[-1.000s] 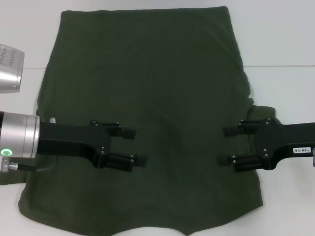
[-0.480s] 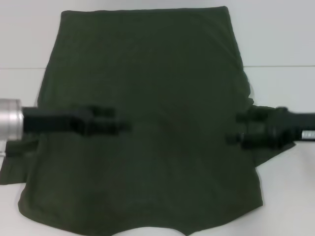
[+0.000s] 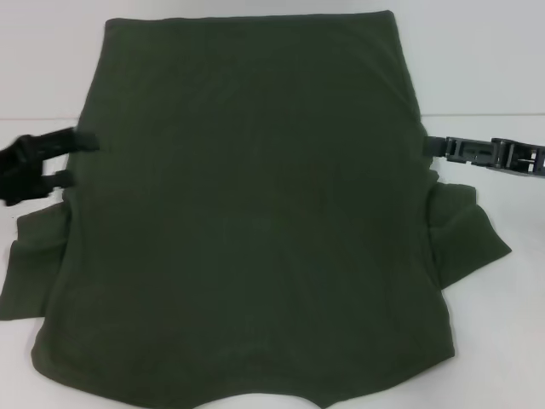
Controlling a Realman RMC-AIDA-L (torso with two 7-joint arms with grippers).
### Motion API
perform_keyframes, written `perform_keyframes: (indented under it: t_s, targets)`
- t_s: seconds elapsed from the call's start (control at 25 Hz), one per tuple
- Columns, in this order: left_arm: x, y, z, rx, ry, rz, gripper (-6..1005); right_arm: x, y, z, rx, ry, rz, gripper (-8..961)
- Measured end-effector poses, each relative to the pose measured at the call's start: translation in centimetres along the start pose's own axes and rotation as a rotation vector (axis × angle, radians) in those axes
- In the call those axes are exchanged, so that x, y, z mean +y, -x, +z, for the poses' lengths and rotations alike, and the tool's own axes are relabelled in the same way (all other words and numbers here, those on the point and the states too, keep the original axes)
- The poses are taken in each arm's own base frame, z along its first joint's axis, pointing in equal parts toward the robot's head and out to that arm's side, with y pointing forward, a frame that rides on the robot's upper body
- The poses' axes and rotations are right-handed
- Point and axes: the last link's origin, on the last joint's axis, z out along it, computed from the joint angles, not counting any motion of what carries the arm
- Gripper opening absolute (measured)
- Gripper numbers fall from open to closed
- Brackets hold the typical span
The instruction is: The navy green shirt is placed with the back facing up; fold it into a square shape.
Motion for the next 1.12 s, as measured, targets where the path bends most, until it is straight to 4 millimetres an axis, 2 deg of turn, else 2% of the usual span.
perform_keyframes:
  t_s: [0.2,0.4,0.56,0.8,1.12]
  targets:
    - [-3.5,0.2,-1.8,0.111,-0.084,-0.025,890,-0.1,0.0,0.4,-0.016,0.019,0.019,871]
    - [-5.2,1.0,-2.2,0.136,-0.145,0.06,885,-0.1,-0.1,0.6,-0.015,0.023,0.017,870]
    - [-6.5,1.5,-2.3,0.16,-0.193,0.038,880,-0.1,-0.2,0.7,-0.016,0.027,0.021,869]
    - [-7.9,2.4,-2.7,0.175,-0.234,-0.006,871,-0.1,-0.2,0.7,-0.019,0.027,0.021,867]
    - [-8.8,2.8,-3.1,0.186,-0.27,-0.018,871,-0.1,-0.1,0.7,-0.023,0.025,0.024,865]
